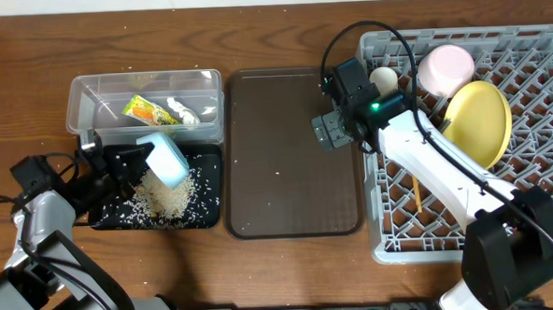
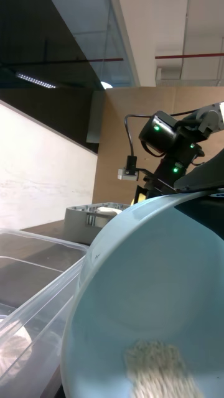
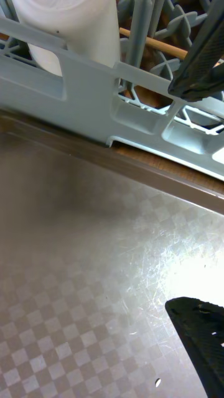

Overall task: Sort waste into correct bins and load items into the dishwasher rack
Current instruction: 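Tip the blue bowl over the black tray to pour out the rice, then carry the empty bowl to the brown tray and set it down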

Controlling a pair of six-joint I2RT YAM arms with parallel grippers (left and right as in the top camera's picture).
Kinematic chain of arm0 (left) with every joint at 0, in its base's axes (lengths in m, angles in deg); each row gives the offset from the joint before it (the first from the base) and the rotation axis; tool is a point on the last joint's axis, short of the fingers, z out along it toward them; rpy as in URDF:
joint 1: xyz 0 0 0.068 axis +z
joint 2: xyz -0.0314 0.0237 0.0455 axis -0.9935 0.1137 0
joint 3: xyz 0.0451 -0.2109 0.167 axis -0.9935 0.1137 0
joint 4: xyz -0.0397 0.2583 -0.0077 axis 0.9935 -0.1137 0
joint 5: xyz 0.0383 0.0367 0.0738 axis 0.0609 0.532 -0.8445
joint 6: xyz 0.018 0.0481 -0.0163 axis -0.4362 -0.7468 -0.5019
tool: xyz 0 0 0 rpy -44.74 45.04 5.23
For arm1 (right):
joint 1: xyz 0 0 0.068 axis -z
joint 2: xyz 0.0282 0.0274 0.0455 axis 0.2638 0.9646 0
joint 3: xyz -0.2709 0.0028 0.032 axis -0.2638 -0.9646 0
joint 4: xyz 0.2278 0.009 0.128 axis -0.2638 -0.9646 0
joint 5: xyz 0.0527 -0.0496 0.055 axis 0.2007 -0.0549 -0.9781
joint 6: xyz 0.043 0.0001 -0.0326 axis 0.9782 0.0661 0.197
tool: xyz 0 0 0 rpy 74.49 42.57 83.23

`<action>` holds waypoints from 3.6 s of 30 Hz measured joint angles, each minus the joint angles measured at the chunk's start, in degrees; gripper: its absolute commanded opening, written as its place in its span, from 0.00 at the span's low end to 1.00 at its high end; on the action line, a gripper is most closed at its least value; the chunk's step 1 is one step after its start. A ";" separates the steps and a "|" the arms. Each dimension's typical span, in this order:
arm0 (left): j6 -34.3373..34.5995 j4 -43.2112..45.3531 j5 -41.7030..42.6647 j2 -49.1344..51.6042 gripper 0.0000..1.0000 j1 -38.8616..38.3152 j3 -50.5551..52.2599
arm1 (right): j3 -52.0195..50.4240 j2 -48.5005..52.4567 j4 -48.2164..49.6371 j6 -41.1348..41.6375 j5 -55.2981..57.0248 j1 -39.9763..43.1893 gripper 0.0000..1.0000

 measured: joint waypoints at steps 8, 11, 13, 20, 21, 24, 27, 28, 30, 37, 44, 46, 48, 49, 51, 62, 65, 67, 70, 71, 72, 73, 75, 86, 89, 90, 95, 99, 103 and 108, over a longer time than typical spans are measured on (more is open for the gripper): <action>0.46 -2.14 0.00 -0.48 0.06 0.00 -0.20 | 0.00 0.00 0.02 0.00 0.00 0.00 0.99; 0.42 -2.21 -0.04 -3.06 0.06 0.00 -0.20 | 0.00 0.00 0.00 0.00 0.00 0.00 0.99; 0.39 -1.73 0.00 -5.99 0.06 0.00 -0.20 | 0.00 0.00 0.00 0.00 0.00 0.00 0.99; 0.24 0.33 0.24 -14.99 0.06 0.00 -0.85 | 0.00 0.00 0.00 0.00 0.00 0.00 0.99; 0.22 0.33 0.24 -15.28 0.06 0.00 -0.85 | 0.00 0.00 0.02 0.00 0.00 0.00 0.99; 0.24 0.31 0.20 -15.28 0.06 0.00 -0.85 | 0.00 0.00 0.02 0.00 0.00 0.00 0.99; 0.52 -1.05 0.20 -15.26 0.06 0.00 -0.87 | 0.00 0.00 0.02 0.00 0.00 0.00 0.99; 0.61 -2.14 0.15 -15.26 0.06 0.00 -0.90 | 0.00 0.00 -0.02 0.00 0.00 0.00 0.99; 0.76 -3.26 0.20 -15.26 0.06 -0.02 -0.90 | 0.00 0.00 0.02 0.00 0.00 0.00 0.99; 1.99 -3.32 0.22 -15.26 0.06 0.00 -0.90 | 0.00 0.00 0.02 0.00 0.00 0.00 0.99; 5.16 0.50 0.17 -15.26 0.06 0.26 -0.90 | 0.00 0.00 0.00 0.00 0.00 0.00 0.99; 5.68 1.33 0.20 -15.26 0.06 0.28 -0.90 | 0.00 0.00 0.02 0.00 0.00 0.00 0.99; 6.16 2.25 0.20 -15.26 0.06 0.28 -0.90 | 0.00 0.00 0.04 0.00 0.00 0.00 0.99; 6.36 2.78 0.20 -15.26 0.06 0.28 -0.90 | 0.00 0.00 0.00 0.00 -0.02 0.00 0.99; 6.49 3.76 0.20 -15.26 0.06 0.28 -0.90 | 0.00 0.00 0.04 0.00 0.00 0.00 0.99; 3.39 -2.40 0.20 -16.76 0.07 0.09 -0.98 | 0.00 0.00 0.00 0.00 0.00 0.00 0.99; 2.56 -0.20 0.09 -17.05 0.07 -0.13 -0.98 | 0.00 0.00 0.04 0.00 -0.02 0.00 0.99; 2.69 -0.28 0.17 -17.07 0.07 -0.20 -1.01 | 0.00 0.00 0.00 0.00 0.00 0.00 0.99; 2.91 -1.99 0.17 -17.07 0.07 -0.87 -1.01 | 0.00 0.00 0.00 0.00 0.00 0.00 0.99; 2.62 -1.95 0.04 -17.09 0.07 -1.31 -1.01 | 0.00 0.00 0.02 0.00 0.00 0.00 0.99; 2.40 -2.45 -0.11 -17.14 0.07 -1.68 -1.01 | 0.00 0.00 0.02 0.00 -0.02 0.00 0.99; 2.34 -2.95 -0.09 -17.18 0.07 -1.90 -1.01 | 0.00 0.00 0.02 0.00 0.00 0.00 0.99; 2.29 -3.50 0.00 -17.25 0.07 -2.32 -1.01 | 0.00 0.00 0.02 0.00 0.00 0.00 0.99; 3.21 -3.08 -4.61 -18.18 0.06 -7.04 -1.01 | 0.00 0.00 0.00 0.00 0.00 0.00 0.99; 3.30 -4.48 -8.46 -20.57 0.06 -13.84 -1.01 | 0.00 0.00 0.02 0.00 0.00 0.00 0.99; 3.45 -5.35 -10.84 -21.64 0.06 -16.72 -1.01 | 0.00 0.00 0.02 0.00 -0.02 0.00 0.99; 3.80 -8.72 -25.22 -25.31 0.06 -32.04 -1.01 | 0.00 0.00 0.02 0.00 -0.02 0.00 0.99; 4.96 -8.96 -38.07 -25.42 0.06 -45.27 -1.01 | 0.00 0.00 0.02 0.00 -0.02 0.00 0.99; 6.95 -8.92 -49.66 -24.44 0.07 -55.95 -1.01 | 0.00 0.00 0.00 0.00 -0.02 0.00 0.99; 10.25 -6.43 -57.31 -21.44 0.07 -63.52 -1.01 | 0.00 0.00 -0.02 0.00 0.00 0.00 0.99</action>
